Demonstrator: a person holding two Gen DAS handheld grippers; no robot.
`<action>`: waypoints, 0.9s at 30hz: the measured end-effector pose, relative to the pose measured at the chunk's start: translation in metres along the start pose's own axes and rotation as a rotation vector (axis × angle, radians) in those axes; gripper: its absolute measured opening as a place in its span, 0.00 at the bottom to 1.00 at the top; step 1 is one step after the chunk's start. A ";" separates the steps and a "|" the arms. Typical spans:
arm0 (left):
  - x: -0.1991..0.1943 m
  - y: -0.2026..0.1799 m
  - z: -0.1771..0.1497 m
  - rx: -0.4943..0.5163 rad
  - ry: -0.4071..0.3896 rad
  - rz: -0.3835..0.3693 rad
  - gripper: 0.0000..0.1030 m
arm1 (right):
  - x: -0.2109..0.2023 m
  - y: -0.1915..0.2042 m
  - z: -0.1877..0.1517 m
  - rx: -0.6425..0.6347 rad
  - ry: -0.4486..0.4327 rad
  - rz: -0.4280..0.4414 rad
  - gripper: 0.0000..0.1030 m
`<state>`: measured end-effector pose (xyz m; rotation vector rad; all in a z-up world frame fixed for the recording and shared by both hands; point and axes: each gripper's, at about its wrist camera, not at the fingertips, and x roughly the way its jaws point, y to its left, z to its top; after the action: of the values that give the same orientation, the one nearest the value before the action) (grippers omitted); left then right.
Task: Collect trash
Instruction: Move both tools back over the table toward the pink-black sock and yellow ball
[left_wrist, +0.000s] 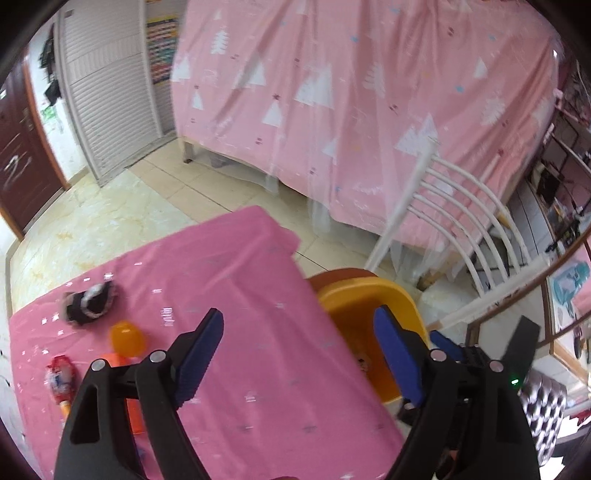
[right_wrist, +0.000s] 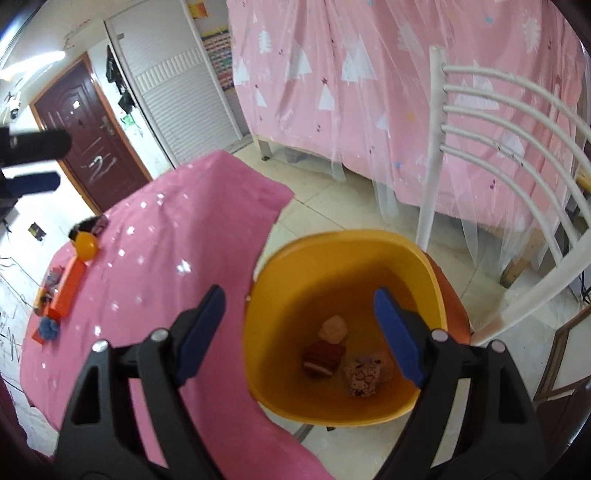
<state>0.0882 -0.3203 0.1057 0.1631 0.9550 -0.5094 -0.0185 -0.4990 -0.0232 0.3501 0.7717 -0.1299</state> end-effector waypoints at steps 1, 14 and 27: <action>-0.003 0.009 0.000 -0.011 -0.004 0.005 0.76 | -0.001 0.004 0.003 -0.002 -0.004 0.005 0.77; -0.037 0.122 -0.006 -0.135 -0.058 0.085 0.79 | 0.004 0.089 0.029 -0.143 0.002 0.035 0.77; -0.042 0.235 -0.022 -0.231 -0.042 0.194 0.80 | 0.034 0.195 0.032 -0.307 0.057 0.133 0.81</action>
<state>0.1659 -0.0932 0.1066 0.0360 0.9389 -0.2209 0.0739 -0.3273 0.0247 0.1126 0.8090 0.1238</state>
